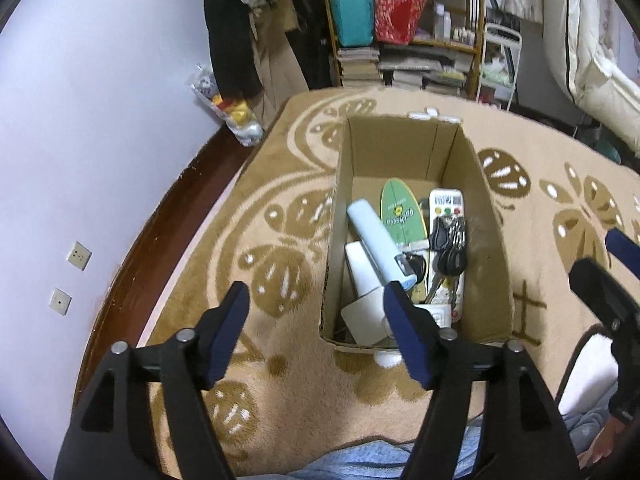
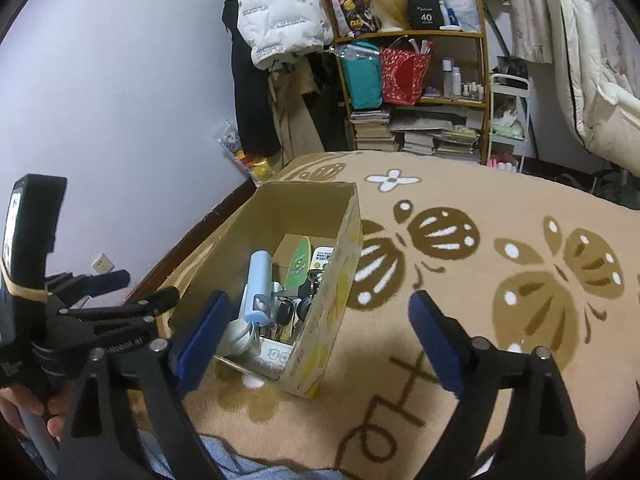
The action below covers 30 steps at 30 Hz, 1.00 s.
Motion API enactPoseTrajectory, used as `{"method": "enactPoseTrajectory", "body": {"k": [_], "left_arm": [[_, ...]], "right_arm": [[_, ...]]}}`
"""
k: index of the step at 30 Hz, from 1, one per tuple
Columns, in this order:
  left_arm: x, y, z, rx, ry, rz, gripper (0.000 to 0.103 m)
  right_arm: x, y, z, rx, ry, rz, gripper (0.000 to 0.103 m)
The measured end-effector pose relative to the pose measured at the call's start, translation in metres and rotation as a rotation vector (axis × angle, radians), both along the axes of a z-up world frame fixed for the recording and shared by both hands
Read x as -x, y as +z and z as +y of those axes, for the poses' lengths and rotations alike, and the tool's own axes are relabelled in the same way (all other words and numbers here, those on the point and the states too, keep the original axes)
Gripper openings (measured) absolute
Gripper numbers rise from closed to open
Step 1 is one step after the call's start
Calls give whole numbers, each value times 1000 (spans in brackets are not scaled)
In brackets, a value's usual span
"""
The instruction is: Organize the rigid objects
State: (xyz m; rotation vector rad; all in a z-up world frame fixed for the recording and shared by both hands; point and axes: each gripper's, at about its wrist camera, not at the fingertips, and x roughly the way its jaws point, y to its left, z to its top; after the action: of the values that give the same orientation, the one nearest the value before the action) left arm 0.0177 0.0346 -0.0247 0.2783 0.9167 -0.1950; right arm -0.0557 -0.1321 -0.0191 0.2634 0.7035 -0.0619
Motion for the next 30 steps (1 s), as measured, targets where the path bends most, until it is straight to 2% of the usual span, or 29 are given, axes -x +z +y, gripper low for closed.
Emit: {"method": "enactPoseTrajectory", "body": {"k": [1,7,16,20,30], "left_arm": [[3,3,0,5,0,-14,78],[20,22,6,27,21,-130,101],[31,37,19,102,36,-188,102],[36,40,15,89,22,-224,102],[39,40,9,73,9,-231,102]], "right_arm": [[3,1,0,2,-6,-9,103],[20,10,0,42,-48,-60,103],[38,20,0,75,-51,-126,103],[41,21,0,95,-43,-139,103],[43,14,-11,67,-85,-126,103]]}}
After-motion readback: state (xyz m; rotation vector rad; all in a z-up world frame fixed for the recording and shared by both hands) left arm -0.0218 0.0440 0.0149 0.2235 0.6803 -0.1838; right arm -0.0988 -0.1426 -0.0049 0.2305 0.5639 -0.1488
